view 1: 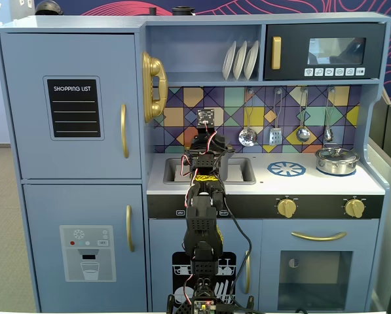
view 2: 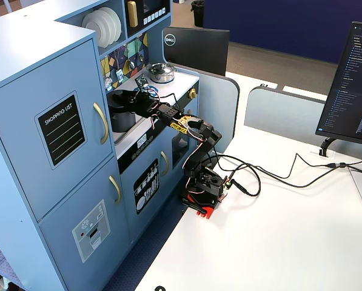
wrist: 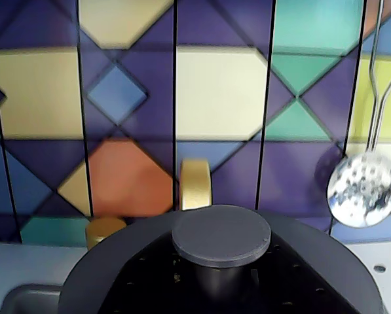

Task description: Take off the lid from the gray recipient and place it on the counter

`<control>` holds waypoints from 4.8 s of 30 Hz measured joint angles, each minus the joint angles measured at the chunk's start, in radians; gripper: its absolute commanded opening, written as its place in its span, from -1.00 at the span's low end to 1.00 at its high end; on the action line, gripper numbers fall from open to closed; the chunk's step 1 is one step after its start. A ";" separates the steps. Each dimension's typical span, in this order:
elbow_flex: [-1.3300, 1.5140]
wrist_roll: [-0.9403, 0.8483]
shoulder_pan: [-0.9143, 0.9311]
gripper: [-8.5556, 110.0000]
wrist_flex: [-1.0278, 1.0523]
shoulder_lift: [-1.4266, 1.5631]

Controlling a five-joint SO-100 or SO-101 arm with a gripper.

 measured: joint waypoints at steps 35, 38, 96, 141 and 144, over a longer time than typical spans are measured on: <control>0.201 0.040 0.531 -0.86 -0.209 -0.012; 0.209 0.040 0.532 -0.86 -0.249 -0.054; 0.293 0.035 0.586 -0.40 -0.466 -0.265; 0.905 0.114 -0.048 -0.86 0.963 0.877; 1.045 0.123 -0.104 -0.86 0.854 0.910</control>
